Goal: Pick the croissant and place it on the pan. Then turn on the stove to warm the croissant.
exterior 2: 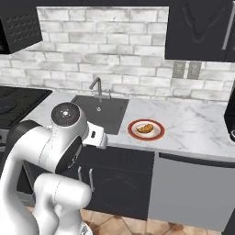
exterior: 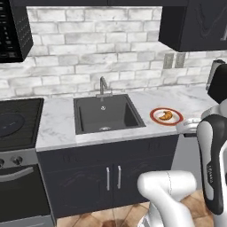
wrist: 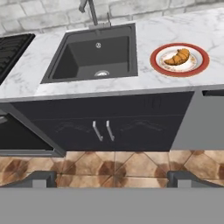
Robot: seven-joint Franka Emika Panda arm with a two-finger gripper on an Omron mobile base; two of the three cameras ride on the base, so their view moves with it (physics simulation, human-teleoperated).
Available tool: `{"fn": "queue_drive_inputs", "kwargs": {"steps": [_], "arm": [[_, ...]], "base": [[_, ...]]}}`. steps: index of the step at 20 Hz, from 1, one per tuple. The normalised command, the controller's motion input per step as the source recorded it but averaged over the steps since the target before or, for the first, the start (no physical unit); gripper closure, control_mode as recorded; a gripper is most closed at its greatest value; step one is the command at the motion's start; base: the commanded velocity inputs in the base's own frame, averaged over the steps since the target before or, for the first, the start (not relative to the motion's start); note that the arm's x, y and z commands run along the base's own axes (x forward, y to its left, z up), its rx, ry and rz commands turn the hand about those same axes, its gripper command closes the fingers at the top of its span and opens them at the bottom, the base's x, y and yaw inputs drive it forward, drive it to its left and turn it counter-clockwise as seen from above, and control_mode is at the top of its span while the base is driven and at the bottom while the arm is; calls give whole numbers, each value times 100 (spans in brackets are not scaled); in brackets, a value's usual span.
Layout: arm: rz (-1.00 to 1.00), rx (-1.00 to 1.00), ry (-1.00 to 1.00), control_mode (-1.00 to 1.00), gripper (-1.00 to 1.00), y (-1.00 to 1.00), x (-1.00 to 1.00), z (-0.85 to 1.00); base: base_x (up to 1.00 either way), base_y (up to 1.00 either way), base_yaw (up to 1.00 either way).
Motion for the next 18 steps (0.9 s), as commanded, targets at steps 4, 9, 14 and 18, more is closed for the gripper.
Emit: {"fn": "queue_drive_inputs", "kwargs": {"steps": [4,9,14,18], "arm": [[0,0,0,100,-100,0,0,0],[0,0,0,100,-100,0,0,0],[0,0,0,100,-100,0,0,0],[0,0,0,100,-100,0,0,0]], "base": [[37,-9,0],[45,-30,0],[48,-41,0],[37,-47,0]]}}
